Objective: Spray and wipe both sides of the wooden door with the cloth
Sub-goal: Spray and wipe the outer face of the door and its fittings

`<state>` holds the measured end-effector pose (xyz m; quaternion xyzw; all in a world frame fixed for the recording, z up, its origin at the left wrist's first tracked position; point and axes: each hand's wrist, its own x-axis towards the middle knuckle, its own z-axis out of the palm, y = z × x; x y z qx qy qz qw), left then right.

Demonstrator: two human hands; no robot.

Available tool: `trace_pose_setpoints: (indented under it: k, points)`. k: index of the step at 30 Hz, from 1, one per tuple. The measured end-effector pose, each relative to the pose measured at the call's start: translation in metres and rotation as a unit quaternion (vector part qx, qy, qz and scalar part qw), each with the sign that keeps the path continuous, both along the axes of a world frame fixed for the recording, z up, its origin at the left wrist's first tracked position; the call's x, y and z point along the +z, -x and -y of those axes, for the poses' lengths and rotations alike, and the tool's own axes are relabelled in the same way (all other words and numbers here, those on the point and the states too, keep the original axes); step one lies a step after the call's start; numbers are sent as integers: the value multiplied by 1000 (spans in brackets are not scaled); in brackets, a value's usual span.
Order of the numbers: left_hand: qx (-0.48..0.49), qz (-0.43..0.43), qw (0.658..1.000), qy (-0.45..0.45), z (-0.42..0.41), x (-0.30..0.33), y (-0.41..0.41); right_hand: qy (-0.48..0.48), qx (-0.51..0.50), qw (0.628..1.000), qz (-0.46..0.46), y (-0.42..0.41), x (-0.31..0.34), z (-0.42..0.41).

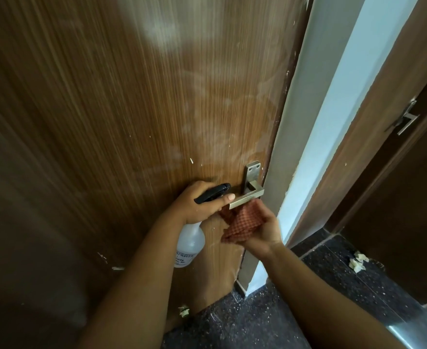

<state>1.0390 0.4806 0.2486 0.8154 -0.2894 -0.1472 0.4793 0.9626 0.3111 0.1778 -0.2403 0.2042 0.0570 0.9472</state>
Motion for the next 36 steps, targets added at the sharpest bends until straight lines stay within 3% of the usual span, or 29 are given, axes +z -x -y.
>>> trace_pose_setpoints:
  k: [7,11,17,20,25,28,31,33,35,36]
  points:
    - [14,-6,1000,-3,1,2,3,-75,-23,990,116,-13,-9,-8]
    - [1,-5,1000,1,2,4,4,-43,3,989,143,-26,-10,-17]
    - [1,-12,1000,15,3,6,6,-108,53,977,176,-31,-29,-24]
    - [0,-5,1000,8,3,8,5,-90,113,966,212,-28,-33,-32]
    - [-8,6,1000,-13,2,6,3,20,42,980,193,-37,-22,6]
    - [1,12,1000,-13,1,5,3,-36,-6,984,175,-45,-27,18]
    - [-7,14,1000,-20,2,6,3,-52,37,981,186,-37,-31,5]
    - [-7,16,1000,-12,2,4,2,7,123,980,155,-25,-34,-8]
    - [0,30,999,-18,1,1,-1,133,217,963,83,-14,-45,-16]
    - [3,30,999,-21,1,0,-1,176,217,960,33,-10,-53,-17]
